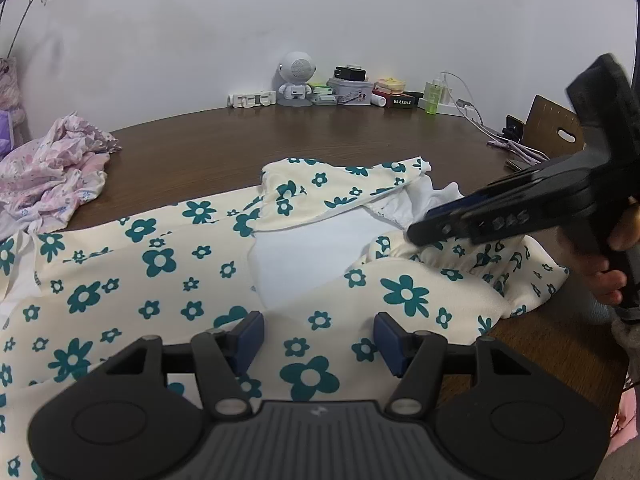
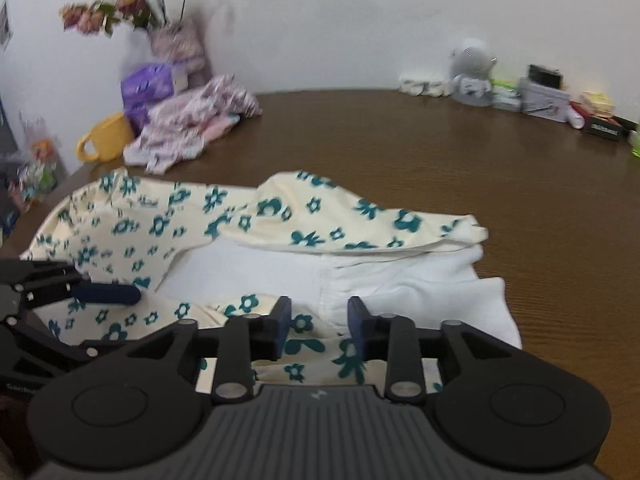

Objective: Fold clothes

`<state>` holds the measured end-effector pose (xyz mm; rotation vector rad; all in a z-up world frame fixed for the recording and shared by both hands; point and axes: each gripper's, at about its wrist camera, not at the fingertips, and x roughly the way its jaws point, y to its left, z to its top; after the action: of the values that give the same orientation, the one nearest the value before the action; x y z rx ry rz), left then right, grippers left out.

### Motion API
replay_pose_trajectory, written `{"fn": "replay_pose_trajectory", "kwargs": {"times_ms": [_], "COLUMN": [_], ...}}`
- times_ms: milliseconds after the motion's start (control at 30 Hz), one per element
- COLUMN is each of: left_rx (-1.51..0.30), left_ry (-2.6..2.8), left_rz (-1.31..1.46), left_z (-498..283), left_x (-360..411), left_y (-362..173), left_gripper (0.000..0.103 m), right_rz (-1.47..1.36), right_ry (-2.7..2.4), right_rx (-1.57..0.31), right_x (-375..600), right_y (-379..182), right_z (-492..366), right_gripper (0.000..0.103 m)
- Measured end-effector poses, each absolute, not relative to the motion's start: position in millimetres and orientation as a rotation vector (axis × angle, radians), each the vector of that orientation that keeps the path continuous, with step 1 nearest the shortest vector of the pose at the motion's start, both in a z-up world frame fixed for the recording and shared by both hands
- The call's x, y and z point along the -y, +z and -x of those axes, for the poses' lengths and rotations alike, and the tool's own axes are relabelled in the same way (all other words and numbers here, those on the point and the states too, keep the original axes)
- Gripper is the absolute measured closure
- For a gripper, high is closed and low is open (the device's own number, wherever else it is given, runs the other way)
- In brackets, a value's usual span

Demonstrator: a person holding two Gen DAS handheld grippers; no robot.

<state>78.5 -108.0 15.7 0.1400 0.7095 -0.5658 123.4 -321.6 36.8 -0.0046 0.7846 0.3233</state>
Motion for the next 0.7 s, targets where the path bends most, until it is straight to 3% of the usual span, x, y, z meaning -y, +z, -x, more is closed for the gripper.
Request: {"fn": "replay_pose_trajectory", "kwargs": {"times_ms": [67, 100, 133, 200, 567, 700], "left_rx": [-0.709, -0.709, -0.709, -0.71, -0.711, -0.689], "left_ry": [-0.567, -0.567, -0.568, -0.568, -0.566, -0.559], "left_rz": [-0.139, -0.139, -0.139, -0.138, -0.133, -0.139], "left_z": [-78.3, -78.4, -78.5, -78.5, -78.9, -79.4], "left_x": [107.6, 107.5, 107.5, 107.5, 107.5, 106.7], "left_y": [15.7, 15.8, 15.8, 15.6, 16.7, 22.4], "left_gripper": [0.043, 0.043, 0.043, 0.043, 0.044, 0.044], "right_rz": [0.04, 0.053, 0.066, 0.077, 0.182, 0.086], "right_ry": [0.325, 0.327, 0.328, 0.326, 0.257, 0.262], "right_rx": [-0.81, -0.814, -0.815, -0.791, -0.733, -0.726], "right_x": [315.3, 312.9, 310.6, 308.8, 301.6, 314.9], "right_y": [31.7, 30.0, 28.9, 32.7, 31.1, 38.3], "right_z": [-128.9, -129.2, -129.3, -126.7, -121.7, -117.4], "right_gripper": [0.069, 0.077, 0.092, 0.101, 0.103, 0.095]}}
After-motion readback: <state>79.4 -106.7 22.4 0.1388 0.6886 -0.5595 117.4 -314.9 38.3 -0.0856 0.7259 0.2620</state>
